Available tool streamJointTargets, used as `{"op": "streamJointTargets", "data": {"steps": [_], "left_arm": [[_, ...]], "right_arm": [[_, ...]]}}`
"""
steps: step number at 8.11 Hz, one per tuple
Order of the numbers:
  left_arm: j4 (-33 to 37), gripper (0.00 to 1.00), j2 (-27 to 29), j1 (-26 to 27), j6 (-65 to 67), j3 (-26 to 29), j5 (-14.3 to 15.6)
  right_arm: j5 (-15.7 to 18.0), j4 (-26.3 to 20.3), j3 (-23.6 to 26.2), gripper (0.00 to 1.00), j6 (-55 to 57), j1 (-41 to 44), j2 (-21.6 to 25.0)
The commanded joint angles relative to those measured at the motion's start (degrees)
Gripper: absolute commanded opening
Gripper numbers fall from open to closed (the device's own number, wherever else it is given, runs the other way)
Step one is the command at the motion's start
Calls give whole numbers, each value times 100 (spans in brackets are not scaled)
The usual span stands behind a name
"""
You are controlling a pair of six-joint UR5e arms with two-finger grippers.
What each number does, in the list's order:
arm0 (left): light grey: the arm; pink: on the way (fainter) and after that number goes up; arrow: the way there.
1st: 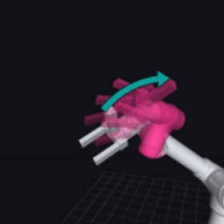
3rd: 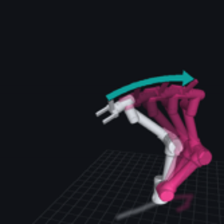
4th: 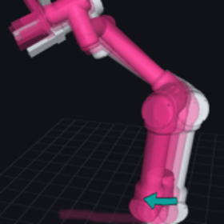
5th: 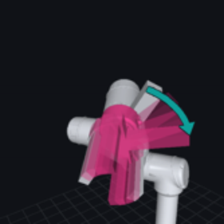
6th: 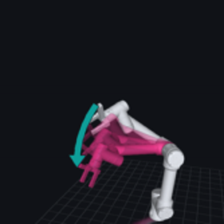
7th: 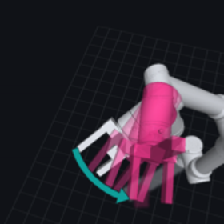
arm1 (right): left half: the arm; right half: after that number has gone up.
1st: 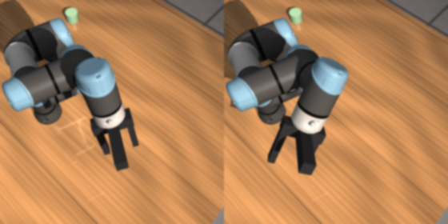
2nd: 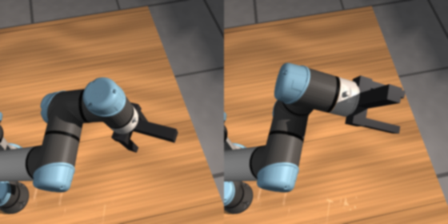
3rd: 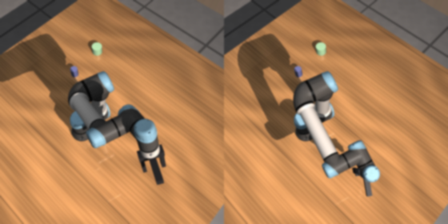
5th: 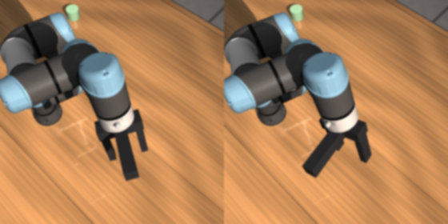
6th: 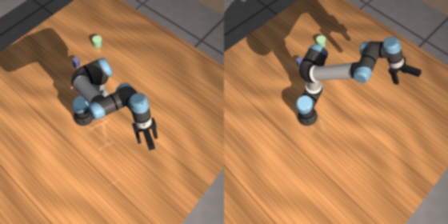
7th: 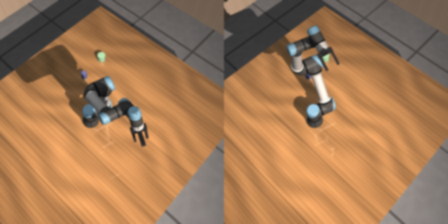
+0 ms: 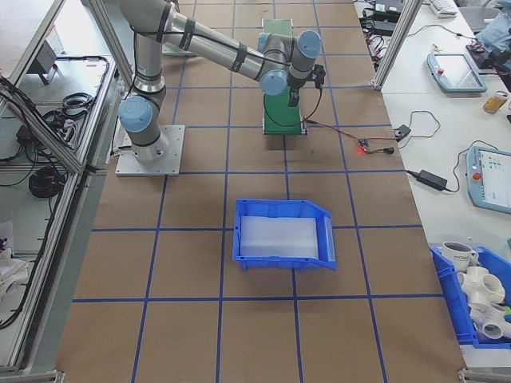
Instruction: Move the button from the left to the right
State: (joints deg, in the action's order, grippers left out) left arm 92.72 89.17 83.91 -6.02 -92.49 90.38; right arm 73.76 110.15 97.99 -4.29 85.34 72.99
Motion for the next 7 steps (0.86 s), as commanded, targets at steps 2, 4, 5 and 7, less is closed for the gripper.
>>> {"op": "streamJointTargets", "data": {"steps": [2, 4, 5, 7], "left_arm": [[0, 100, -5, 3, -5, -32, 50], [0, 100, -5, 3, -5, -32, 32], [0, 100, 4, 3, -5, -32, 32], [0, 100, 4, 3, -5, -32, 41]], "right_arm": [[-2, -2, 0, 100, -2, 0, 5], [-2, -2, 0, 100, -2, 0, -4], [-2, -2, 0, 100, -2, 0, 5], [-11, -81, 0, 100, -11, 9, -4]]}}
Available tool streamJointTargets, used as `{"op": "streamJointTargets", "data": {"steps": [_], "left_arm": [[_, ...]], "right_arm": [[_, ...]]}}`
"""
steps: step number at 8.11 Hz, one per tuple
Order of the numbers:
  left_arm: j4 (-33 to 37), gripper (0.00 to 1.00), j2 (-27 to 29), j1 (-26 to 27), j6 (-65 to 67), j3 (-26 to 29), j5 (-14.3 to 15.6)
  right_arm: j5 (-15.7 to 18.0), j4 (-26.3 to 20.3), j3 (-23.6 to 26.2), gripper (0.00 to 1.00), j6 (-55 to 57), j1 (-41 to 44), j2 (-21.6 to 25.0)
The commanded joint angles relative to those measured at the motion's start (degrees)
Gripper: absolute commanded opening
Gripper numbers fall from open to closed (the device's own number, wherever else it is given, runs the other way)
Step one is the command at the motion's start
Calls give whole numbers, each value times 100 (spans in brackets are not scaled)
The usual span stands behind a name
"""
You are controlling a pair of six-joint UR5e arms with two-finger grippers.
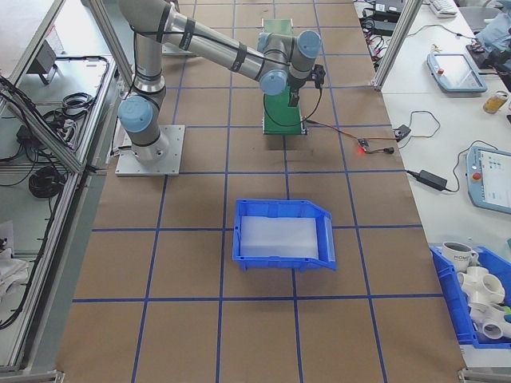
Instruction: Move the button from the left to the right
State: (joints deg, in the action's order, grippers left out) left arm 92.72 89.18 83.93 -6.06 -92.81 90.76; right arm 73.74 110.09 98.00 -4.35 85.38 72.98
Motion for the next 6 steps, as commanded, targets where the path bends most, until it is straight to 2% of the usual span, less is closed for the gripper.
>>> {"op": "streamJointTargets", "data": {"steps": [1, 3, 4, 5, 6], "left_arm": [[0, 100, 2, 0, 0, 0, 4], [0, 100, 2, 0, 0, -18, 12], [-9, 100, 11, -9, -17, -9, 21], [-9, 100, 37, -9, -52, 0, 12], [-9, 100, 64, -9, -53, -18, 21]], "right_arm": [[0, -441, 0, 100, -5, 5, -3], [9, -1652, 0, 100, 4, 5, -3], [-78, -1579, -26, 100, 82, 5, -30], [-53, -526, -9, 100, 57, 5, -47], [-104, 77, 0, 100, 66, 5, -82]]}}
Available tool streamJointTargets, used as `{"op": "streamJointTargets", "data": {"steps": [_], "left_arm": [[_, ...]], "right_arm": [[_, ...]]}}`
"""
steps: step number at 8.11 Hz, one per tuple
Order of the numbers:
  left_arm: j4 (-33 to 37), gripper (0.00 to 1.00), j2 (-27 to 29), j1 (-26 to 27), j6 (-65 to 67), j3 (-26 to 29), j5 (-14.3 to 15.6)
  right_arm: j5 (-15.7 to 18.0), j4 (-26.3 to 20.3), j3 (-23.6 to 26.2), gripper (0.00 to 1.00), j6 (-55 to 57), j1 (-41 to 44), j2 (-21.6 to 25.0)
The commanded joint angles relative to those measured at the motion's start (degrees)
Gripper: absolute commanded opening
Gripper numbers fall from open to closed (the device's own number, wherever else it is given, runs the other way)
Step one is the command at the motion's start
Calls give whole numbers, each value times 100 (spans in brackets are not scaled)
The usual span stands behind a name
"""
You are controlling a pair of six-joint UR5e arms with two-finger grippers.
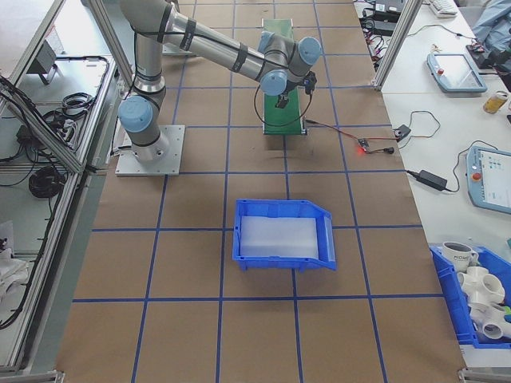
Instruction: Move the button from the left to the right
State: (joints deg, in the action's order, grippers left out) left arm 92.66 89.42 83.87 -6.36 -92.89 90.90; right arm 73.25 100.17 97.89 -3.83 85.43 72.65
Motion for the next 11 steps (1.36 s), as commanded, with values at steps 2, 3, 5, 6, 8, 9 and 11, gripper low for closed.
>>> {"op": "streamJointTargets", "data": {"steps": [2, 3, 5, 6, 8, 9, 11], "left_arm": [[-11, 100, 32, -3, -31, 7, -2], [-11, 100, 32, -3, -58, 25, -2], [-3, 100, 32, -3, -49, 25, -2], [-2, 100, 32, -11, -66, 17, -2], [-3, 100, 75, -11, -102, 43, -73], [-2, 100, 76, -11, -102, 52, -12], [-2, 100, 67, -46, -163, 52, -2]], "right_arm": [[5, 1083, 11, 100, 31, 0, -66], [40, 1127, 2, 100, 31, 0, -66], [67, 1531, 19, 97, 153, 0, -84], [67, 1531, 19, 100, 285, 0, -84], [6, 1531, 19, 100, 391, 0, -75], [-21, 1514, 37, 100, 1018, 35, -66], [-21, 1514, 46, 100, 1288, 236, -58]]}}
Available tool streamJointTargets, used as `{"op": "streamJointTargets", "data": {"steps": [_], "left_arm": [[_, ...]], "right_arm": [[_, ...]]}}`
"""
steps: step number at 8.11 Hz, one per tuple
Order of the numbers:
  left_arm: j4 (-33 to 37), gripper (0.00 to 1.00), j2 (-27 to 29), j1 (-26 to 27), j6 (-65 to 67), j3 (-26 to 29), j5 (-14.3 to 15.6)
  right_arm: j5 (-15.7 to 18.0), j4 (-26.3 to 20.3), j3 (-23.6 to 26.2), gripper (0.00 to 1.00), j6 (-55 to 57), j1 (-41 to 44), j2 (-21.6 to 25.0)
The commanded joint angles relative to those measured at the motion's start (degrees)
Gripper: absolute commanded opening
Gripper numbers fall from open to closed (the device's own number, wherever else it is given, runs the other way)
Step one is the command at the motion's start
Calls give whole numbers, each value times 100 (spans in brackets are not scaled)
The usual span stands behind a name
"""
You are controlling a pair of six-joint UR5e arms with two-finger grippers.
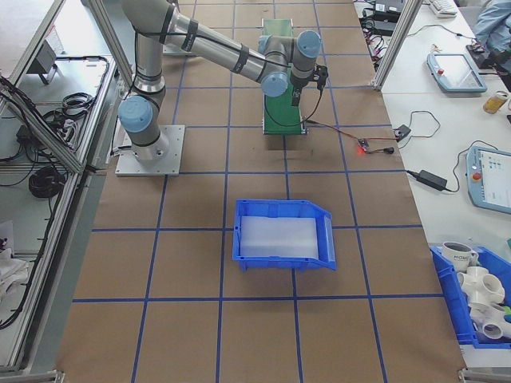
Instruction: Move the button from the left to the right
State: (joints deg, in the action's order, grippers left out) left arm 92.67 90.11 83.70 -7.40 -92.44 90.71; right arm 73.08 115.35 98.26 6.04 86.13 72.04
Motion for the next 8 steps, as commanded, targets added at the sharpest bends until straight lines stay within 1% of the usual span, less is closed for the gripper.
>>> {"op": "streamJointTargets", "data": {"steps": [1, 3, 5, 6, 7, 8], "left_arm": [[6, 100, -2, -29, -69, 7, 26], [6, 100, -11, -29, -69, 7, 26], [23, 100, -20, -29, -69, -2, 26], [23, 100, -20, -29, -69, -2, 26], [15, 100, -20, -29, -69, -2, 26], [15, 100, -20, -29, -69, -19, 26]], "right_arm": [[14, -3, 8, 100, 388, 255, 29], [66, -12, 17, 100, 512, 387, -5], [93, -12, 192, 100, 416, 387, -14], [302, -21, 245, 100, 120, 387, -23], [591, -12, 263, 96, -284, 387, -119], [776, -12, 263, 82, -479, 387, -163]]}}
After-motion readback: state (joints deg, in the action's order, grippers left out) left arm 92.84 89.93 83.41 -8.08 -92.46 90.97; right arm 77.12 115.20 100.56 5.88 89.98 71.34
